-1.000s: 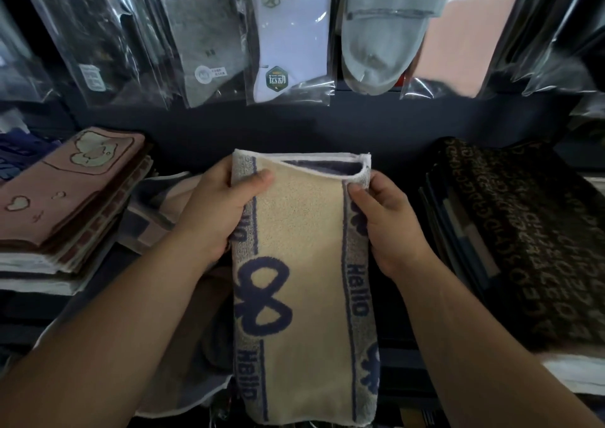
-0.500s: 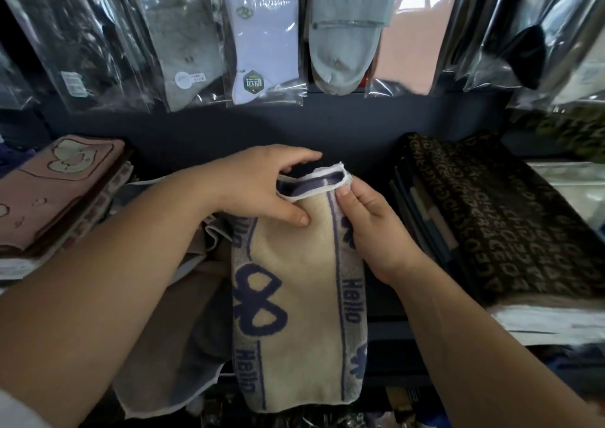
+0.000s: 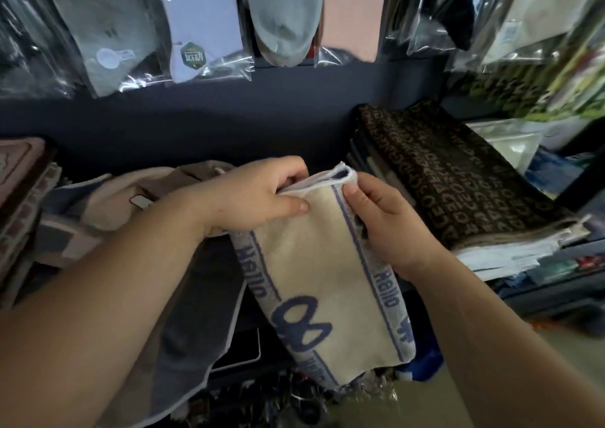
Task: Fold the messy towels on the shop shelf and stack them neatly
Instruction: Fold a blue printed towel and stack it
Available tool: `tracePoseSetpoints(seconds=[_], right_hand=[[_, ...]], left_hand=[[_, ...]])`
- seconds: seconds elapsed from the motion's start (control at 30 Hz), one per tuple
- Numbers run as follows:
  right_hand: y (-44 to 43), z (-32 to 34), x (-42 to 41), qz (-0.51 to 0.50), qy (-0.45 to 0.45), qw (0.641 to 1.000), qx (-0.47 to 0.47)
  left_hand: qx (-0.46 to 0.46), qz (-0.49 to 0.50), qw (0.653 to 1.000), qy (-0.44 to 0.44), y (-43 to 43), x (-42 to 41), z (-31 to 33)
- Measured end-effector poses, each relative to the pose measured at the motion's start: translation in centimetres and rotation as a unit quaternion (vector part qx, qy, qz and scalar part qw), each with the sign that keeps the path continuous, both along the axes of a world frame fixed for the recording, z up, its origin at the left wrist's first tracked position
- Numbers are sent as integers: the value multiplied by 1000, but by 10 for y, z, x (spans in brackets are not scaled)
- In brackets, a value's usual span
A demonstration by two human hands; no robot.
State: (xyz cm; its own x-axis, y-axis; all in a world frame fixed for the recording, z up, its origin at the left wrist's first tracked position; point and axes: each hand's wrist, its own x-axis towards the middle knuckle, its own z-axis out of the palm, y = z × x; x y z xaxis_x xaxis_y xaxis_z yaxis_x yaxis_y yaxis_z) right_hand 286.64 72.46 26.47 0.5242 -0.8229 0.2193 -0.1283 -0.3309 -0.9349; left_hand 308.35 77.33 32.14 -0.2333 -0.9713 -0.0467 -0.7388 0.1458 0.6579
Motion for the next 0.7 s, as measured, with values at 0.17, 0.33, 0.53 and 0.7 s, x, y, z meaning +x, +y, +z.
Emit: tracePoseSetpoints(seconds=[0.17, 0.33, 0.53, 0.7], right_hand=[[17, -22, -22, 4, 4, 996, 91], [32, -45, -40, 26, 100, 984, 144], [40, -69, -72, 47, 205, 967, 146], [38, -74, -112, 25, 216, 965, 149]], left_hand=[[-124, 78, 989, 19, 1, -16, -18], [-190, 123, 974, 7, 0, -14, -12], [-251, 225, 941, -38, -2, -16, -11], [-220, 289, 931, -46, -7, -27, -18]])
